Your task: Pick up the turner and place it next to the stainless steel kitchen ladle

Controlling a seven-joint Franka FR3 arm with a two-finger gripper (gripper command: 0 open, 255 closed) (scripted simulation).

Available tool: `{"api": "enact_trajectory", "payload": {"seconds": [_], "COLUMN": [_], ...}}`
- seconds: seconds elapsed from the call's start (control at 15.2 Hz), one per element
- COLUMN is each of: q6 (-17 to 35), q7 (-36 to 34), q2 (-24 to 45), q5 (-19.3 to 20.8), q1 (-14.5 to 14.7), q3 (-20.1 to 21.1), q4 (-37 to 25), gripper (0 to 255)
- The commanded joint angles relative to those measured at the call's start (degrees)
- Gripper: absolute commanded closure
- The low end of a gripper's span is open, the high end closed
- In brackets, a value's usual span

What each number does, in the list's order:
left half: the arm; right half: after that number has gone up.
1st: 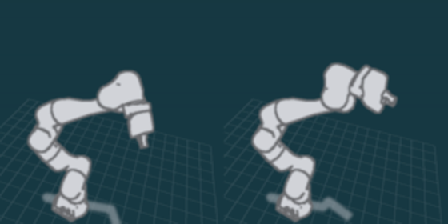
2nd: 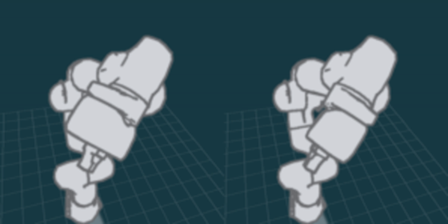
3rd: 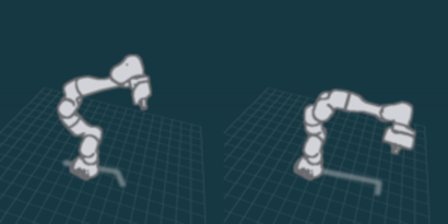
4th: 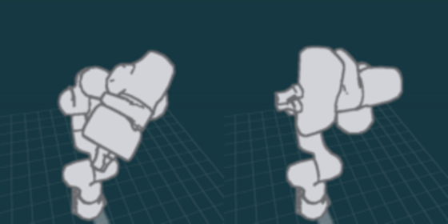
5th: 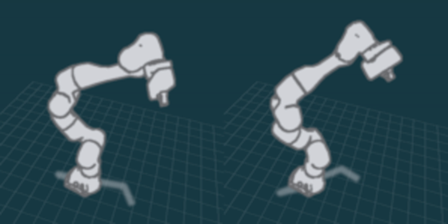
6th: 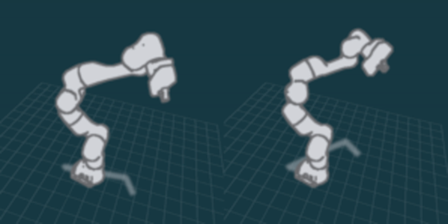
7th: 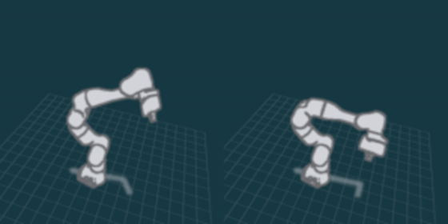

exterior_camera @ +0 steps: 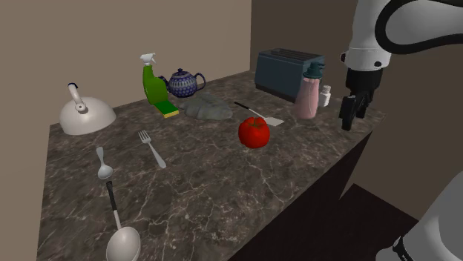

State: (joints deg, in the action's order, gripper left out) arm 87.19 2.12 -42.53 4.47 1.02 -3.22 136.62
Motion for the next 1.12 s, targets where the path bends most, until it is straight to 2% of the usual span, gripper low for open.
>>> {"api": "enact_trajectory", "payload": {"seconds": [0.0,0.53,1.06], "q6": [0.00,11.23,18.21], "q7": [0.00,-1.34,-2.03], "q2": [0.00,15.90,32.02], "q5": [0.00,-1.40,-2.85], "q1": [0.00,0.81,1.40], "q3": [0.00,0.01,-0.03], "q4": [0.00,-7.57,-19.62], "gripper": [0,0,0]}}
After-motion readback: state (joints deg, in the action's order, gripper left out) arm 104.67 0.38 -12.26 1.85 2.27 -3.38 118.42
